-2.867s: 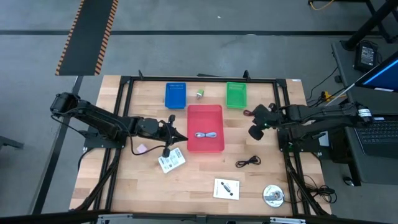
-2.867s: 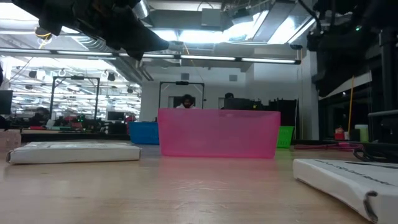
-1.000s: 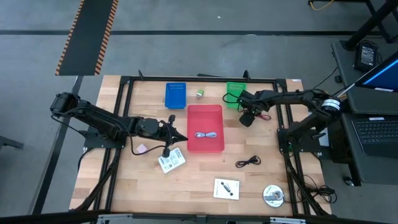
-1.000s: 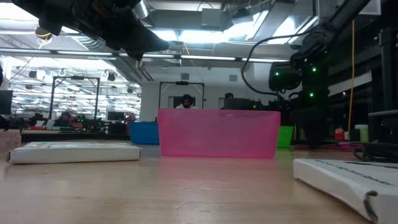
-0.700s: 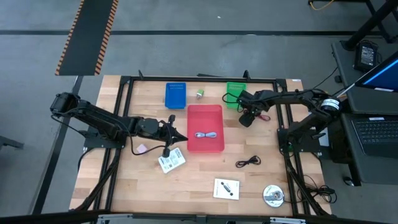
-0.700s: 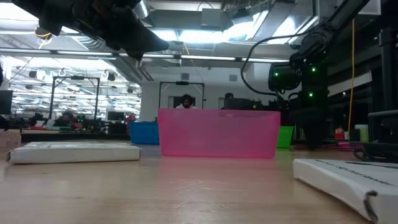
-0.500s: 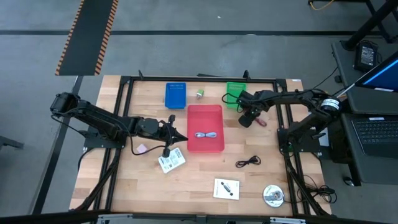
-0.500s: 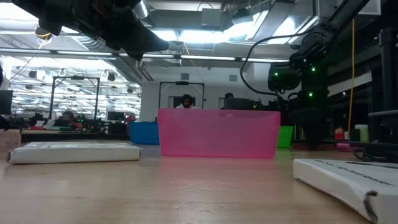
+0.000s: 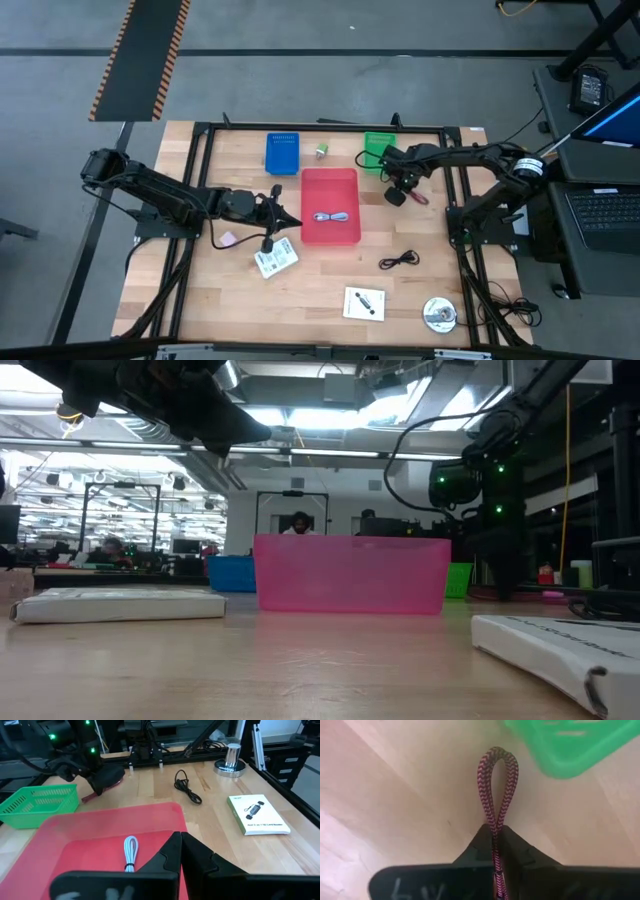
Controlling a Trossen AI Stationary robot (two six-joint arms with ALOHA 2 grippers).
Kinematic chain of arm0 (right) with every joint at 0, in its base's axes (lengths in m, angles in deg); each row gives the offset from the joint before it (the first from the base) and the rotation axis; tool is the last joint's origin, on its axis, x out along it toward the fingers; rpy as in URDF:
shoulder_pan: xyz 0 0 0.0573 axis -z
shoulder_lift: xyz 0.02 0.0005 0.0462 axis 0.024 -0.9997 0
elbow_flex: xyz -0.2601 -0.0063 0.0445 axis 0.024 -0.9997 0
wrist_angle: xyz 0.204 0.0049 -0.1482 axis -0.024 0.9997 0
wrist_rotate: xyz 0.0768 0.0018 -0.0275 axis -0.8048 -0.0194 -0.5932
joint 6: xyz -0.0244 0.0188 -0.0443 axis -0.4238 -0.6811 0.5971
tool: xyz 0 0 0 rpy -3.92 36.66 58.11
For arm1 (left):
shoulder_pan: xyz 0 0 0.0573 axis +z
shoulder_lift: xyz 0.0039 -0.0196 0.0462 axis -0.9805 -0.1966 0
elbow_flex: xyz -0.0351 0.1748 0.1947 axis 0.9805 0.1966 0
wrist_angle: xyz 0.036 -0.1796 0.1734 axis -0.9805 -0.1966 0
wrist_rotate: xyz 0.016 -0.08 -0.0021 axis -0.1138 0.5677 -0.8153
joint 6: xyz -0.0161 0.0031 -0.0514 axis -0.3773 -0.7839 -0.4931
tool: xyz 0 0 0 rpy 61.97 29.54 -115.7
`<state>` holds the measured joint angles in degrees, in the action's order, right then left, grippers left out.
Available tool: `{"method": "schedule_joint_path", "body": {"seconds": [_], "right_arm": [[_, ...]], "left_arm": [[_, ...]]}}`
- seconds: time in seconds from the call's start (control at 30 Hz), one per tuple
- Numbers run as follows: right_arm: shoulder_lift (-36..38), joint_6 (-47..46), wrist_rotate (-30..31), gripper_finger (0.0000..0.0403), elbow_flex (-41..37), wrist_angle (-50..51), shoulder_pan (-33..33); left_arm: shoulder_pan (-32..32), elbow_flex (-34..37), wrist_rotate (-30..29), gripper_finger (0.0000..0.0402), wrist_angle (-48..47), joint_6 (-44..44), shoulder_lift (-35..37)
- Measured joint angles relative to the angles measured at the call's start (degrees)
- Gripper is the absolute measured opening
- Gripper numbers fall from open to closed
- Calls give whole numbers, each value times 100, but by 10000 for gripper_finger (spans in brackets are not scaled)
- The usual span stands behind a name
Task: Pick and place items into bin
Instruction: Put the pink charger cable into the red bin
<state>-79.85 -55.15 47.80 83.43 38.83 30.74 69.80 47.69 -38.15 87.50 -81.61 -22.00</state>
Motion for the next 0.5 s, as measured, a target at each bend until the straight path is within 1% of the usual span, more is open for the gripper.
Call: {"method": "schedule_joint_path", "body": {"seconds": [0.1,0.3,0.5], "right_arm": [[-17,20,-219,2,130,197,-148],[-7,-55,-171,1,405,630,-532],[2,-132,-244,1,559,730,-1026]], "left_arm": [[2,0,-2,3,-1,-2,0],[2,0,-2,3,-11,-18,0],[1,0,-1,3,-13,-15,0]]}}
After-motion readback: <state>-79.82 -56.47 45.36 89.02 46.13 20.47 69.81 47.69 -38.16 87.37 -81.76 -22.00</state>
